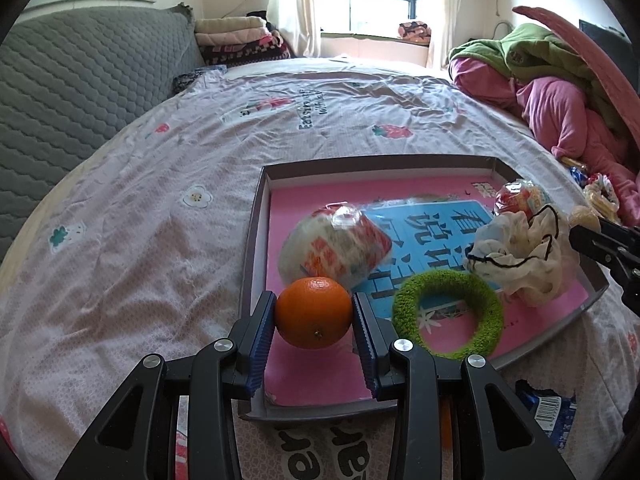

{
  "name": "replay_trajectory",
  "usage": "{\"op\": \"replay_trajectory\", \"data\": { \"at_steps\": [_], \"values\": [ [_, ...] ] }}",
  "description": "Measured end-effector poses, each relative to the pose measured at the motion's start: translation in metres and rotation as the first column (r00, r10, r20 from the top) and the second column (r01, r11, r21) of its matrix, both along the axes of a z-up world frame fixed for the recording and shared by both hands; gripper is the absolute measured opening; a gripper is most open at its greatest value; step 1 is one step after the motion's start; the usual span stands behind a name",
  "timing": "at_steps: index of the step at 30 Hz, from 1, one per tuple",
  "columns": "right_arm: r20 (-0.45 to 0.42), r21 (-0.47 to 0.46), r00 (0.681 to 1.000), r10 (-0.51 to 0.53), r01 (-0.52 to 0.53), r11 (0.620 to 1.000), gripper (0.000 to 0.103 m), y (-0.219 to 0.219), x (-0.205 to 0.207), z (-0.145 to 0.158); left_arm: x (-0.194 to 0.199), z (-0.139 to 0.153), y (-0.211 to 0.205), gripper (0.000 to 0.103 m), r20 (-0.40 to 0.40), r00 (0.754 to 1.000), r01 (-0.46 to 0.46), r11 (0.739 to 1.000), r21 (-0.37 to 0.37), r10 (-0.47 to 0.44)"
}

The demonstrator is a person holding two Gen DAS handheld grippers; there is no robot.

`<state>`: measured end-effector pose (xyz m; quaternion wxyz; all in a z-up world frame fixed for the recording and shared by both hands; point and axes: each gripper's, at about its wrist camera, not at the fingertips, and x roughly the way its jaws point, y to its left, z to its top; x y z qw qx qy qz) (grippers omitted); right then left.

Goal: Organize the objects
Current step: 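Lower the orange and the tan ball into the pink tray, then open both grippers to release the orange and the ball in the tray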

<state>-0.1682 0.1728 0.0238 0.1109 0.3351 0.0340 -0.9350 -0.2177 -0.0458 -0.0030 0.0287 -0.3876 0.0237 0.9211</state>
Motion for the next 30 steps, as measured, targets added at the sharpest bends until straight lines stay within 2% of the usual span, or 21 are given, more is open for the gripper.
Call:
{"op": "replay_trajectory", "data": {
  "at_steps": [14, 30],
  "values": [
    [0.084, 0.035, 0.996, -0.025, 0.022, 0.999, 0.035, 0.001, -0.009, -0.019, -0.005, -0.009, 0.006, 0.039, 0.023, 1.0, 0.01, 1.0, -0.01, -0.01],
    [0.123, 0.072, 0.992, -0.034, 0.025, 0.997, 0.035, -0.006, -0.013, -0.031, -0.005, -0.011, 0.01, 0.039, 0.025, 1.0, 0.019, 1.0, -0.024, -0.018]
  ]
}}
